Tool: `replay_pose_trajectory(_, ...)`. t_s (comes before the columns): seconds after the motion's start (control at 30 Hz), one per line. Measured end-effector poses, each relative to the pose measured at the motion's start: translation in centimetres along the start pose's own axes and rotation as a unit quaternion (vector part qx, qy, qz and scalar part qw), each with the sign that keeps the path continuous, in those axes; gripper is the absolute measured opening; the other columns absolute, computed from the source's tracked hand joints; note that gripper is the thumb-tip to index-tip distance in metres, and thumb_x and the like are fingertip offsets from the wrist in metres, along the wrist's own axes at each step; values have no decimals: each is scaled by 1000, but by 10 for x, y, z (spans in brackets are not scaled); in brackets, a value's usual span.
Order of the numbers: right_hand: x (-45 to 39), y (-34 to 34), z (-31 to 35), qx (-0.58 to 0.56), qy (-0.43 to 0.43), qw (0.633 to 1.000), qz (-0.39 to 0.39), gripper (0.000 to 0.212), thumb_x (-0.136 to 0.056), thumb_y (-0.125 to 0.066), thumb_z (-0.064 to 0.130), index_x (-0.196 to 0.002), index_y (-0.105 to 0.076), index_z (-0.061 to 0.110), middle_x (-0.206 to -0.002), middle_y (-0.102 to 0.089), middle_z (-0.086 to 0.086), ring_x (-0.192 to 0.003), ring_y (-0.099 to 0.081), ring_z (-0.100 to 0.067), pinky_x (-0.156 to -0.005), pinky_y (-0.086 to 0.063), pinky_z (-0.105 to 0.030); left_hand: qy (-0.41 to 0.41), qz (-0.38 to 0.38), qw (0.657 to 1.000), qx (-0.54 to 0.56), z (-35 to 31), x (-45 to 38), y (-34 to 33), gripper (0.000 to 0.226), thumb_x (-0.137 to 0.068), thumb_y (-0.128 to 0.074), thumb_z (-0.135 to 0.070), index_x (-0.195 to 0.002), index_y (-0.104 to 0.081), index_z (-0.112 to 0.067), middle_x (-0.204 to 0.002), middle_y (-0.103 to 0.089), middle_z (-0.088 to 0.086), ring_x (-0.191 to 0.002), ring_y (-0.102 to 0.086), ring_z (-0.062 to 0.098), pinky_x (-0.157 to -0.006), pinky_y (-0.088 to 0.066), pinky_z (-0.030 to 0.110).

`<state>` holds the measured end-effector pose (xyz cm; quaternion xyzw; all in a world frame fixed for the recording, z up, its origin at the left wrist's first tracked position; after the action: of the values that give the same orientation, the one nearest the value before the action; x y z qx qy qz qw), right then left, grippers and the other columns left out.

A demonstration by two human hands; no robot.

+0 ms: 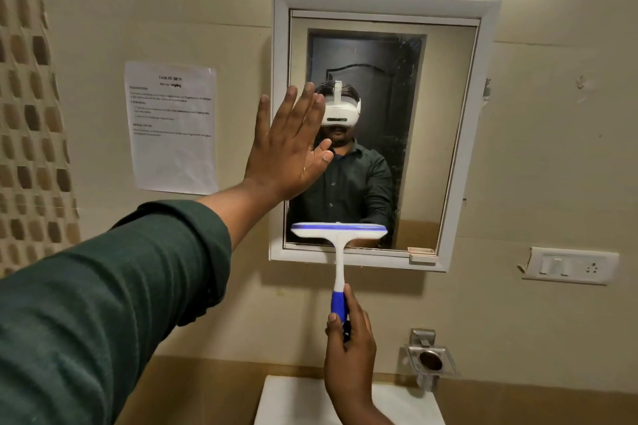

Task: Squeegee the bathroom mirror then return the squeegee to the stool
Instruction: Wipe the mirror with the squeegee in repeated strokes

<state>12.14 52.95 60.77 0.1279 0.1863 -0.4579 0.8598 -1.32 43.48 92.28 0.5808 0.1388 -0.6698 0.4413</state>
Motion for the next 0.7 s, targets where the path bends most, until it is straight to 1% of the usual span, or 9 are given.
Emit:
replay_pose_trajectory(0.07,7,4,-13,13,-13,1000,1,69,-105,-60,25,-128,-37,85,-122,-60,23,-110,-65,-9,-98,-58,-41,-4,3,1000,-7,1,6,-5,83,-109,-26,-65,-174,-3,-18,-182,5,9,-168,5,31,-131,6,62)
replay_pose_trajectory(0.13,11,9,-22,21,-24,999,3,73,-105,-60,25,-123,-33,90,-126,-60,18,-112,-64,-10,-101,-58,-42,-18,8,1000,-10,0,13,-11,84,-109,-26,-64,-174,-1,-17,-182,5,9,-168,5,31,-131,6,62)
replay_pose_trajectory(0.23,15,16,-27,20,-18,1000,3,73,-104,-62,24,-123,-36,89,-123,-62,19,-110,-66,-11,-100,-58,-43,-29,12,1000,-2,-2,21,-16,84,-108,-22,-64,-174,4,-18,-182,3,10,-168,3,31,-131,6,62)
replay_pose_trajectory(0.33,13,26,-15,2,1,1000,-3,66,-103,-62,25,-130,-42,82,-116,-62,20,-103,-68,-15,-94,-59,-44,-21,4,999,24,-8,21,-18,83,-108,-19,-64,-171,14,-23,-182,5,8,-168,4,30,-131,5,62)
replay_pose_trajectory(0.43,-7,43,18,-25,42,999,-22,57,-104,-59,30,-144,-44,68,-117,-61,17,-105,-67,-17,-93,-60,-41,-6,-8,999,51,-11,15,-18,82,-108,-19,-63,-169,21,-27,-182,8,6,-168,4,30,-131,2,64)
replay_pose_trajectory(0.5,-30,56,53,-33,85,995,-32,55,-104,-57,30,-150,-43,58,-123,-61,22,-111,-66,-13,-93,-60,-35,0,-13,998,57,-11,12,-16,83,-107,-19,-64,-169,21,-27,-181,11,6,-168,4,31,-131,0,66)
replay_pose_trajectory(0.57,-53,71,88,-27,125,991,-41,54,-105,-56,28,-150,-41,55,-128,-58,29,-119,-62,-4,-95,-57,-22,-12,-14,998,60,-14,10,-15,83,-106,-16,-66,-169,21,-26,-181,14,5,-168,5,31,-131,1,66)
replay_pose_trajectory(0.63,-78,82,115,-19,157,986,-49,53,-106,-56,25,-151,-41,49,-127,-57,25,-117,-60,0,-90,-53,-13,-20,-11,998,60,-19,10,-15,83,-106,-14,-67,-170,20,-26,-180,17,4,-168,8,30,-131,3,64)
replay_pose_trajectory(0.7,-102,91,130,-15,170,984,-56,53,-107,-56,22,-155,-45,40,-125,-57,19,-110,-63,-5,-85,-53,-12,-14,0,998,53,-23,10,-17,84,-106,-12,-69,-171,17,-25,-180,17,4,-168,9,29,-131,5,64)
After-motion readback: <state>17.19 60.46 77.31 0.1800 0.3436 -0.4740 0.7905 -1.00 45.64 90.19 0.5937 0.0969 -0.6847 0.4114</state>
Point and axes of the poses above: each hand's wrist, its own x-axis away from the middle knuckle, its own y-axis out of the back of the hand, z = x × y, the point moved 7 cm from there along -x, towards the middle knuckle
